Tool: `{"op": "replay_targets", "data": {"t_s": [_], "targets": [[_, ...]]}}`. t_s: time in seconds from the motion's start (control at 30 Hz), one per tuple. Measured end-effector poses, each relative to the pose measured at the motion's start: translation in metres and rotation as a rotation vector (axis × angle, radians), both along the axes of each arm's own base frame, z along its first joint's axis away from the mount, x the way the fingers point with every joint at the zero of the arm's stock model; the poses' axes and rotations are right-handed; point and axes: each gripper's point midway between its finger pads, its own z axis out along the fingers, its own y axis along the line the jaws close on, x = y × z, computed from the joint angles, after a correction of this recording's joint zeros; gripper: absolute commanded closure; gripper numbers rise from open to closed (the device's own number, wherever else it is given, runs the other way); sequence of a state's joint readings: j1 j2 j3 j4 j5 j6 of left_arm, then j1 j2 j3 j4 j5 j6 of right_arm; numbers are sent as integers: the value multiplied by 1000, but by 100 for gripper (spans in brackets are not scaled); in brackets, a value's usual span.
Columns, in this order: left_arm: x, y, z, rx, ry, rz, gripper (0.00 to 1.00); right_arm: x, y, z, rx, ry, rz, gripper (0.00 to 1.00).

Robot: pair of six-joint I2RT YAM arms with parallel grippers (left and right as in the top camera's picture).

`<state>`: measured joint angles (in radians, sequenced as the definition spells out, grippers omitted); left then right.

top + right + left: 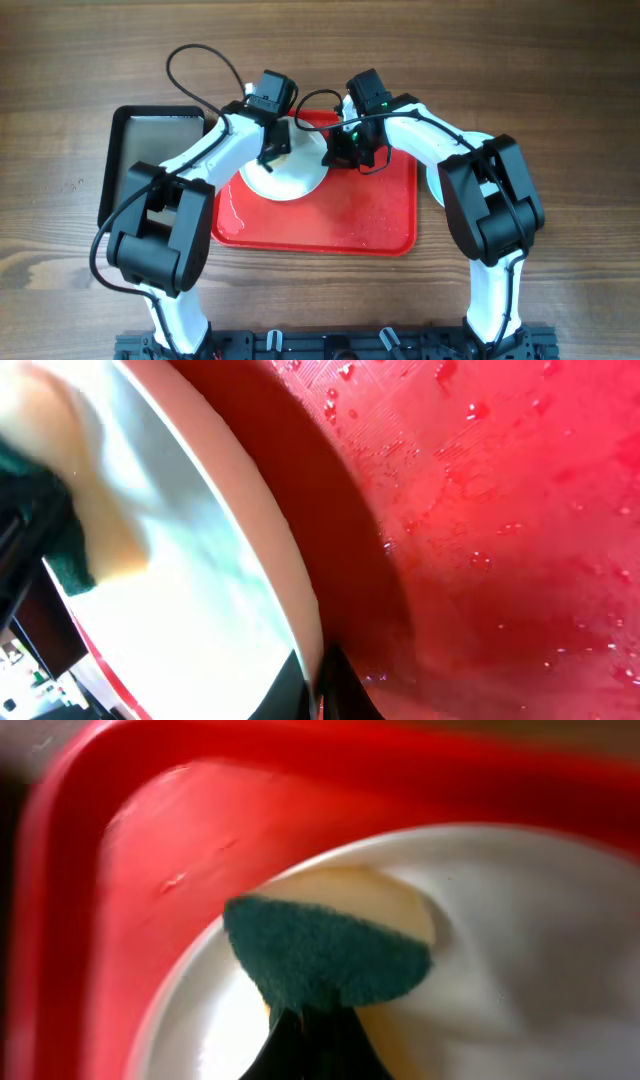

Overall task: Clean dirty plates on tray and stack at the side
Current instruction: 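Scrub the white plate surface with the sponge in the left gripper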

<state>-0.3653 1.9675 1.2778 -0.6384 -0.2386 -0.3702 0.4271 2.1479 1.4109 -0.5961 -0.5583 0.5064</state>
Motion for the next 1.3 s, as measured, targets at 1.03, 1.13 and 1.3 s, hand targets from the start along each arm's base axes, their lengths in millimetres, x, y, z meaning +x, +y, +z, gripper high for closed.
{"op": "replay_targets", "data": {"t_s": [1.03,1.13,1.3], "targets": [[0,1,-3,-148,51,40,96,-2,4,0,11,-6,18,96],[-20,21,-3,-26,120,59,96,-3,8,0,19,-6,28,96],[-35,10,-6,-113,219,-91,96,-6,9,0,20,2,36,96]]}}
